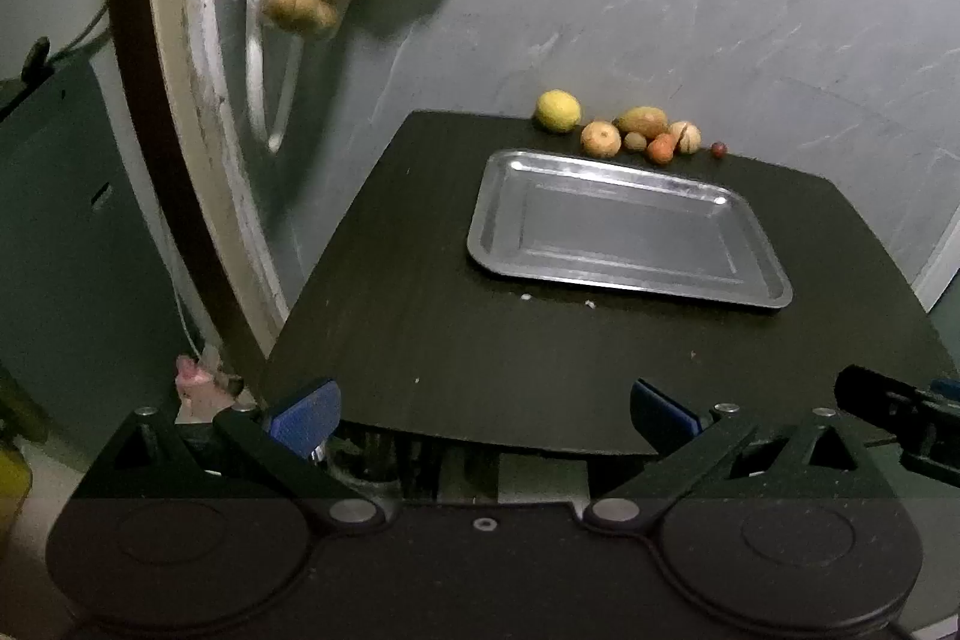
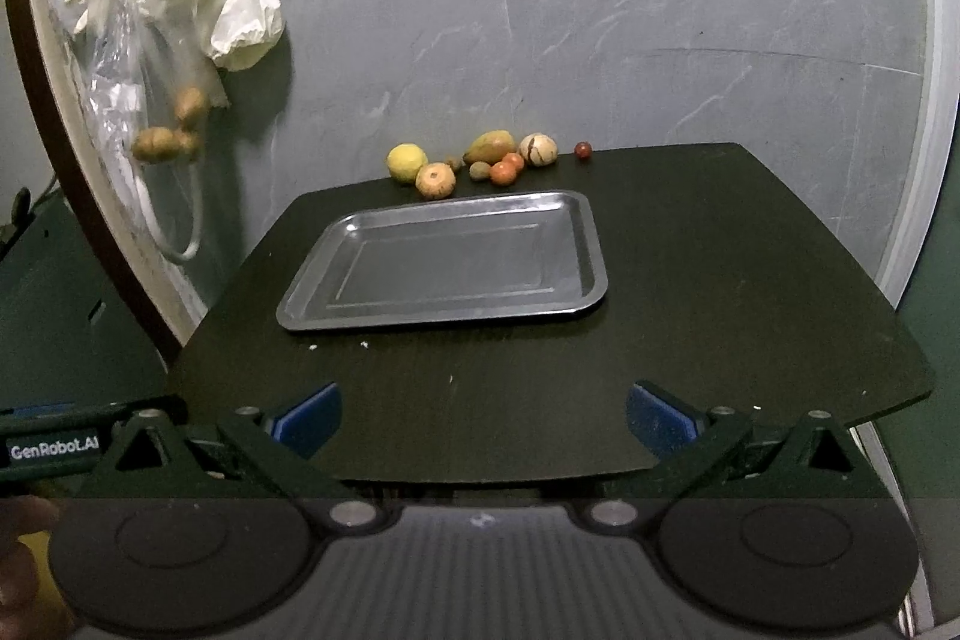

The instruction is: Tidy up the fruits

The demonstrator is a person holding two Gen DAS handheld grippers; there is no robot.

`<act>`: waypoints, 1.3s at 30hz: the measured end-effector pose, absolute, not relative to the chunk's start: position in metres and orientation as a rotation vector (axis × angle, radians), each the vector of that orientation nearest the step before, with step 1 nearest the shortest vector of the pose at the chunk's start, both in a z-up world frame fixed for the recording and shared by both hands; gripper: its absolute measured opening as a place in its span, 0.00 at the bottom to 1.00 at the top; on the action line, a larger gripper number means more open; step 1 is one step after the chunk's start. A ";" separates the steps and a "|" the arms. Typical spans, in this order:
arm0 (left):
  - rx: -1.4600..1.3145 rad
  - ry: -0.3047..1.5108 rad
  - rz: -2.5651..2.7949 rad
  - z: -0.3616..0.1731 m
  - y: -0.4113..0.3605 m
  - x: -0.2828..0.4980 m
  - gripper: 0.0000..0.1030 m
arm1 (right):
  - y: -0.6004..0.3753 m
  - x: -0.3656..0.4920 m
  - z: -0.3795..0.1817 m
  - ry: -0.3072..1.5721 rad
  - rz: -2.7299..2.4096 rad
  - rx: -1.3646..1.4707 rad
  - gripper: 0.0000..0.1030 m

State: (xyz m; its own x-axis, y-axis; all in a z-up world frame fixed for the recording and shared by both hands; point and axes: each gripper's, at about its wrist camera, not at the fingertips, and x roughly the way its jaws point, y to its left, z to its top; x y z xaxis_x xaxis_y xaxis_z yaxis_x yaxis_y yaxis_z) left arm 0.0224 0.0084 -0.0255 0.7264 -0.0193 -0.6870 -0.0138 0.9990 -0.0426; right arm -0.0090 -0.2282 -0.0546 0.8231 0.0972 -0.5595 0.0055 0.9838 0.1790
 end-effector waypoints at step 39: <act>-0.090 0.818 0.193 -0.014 -0.039 0.177 0.99 | -0.283 0.160 -0.035 0.622 0.223 0.073 1.00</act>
State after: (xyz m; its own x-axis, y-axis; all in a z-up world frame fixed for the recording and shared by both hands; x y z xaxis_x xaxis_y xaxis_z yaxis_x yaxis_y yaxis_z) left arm 0.1773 -0.0387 -0.0141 0.6676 0.1359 -0.7320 -0.2054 0.9787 -0.0057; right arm 0.1597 -0.2826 -0.0351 0.7894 0.2291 -0.5695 -0.1854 0.9734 0.1346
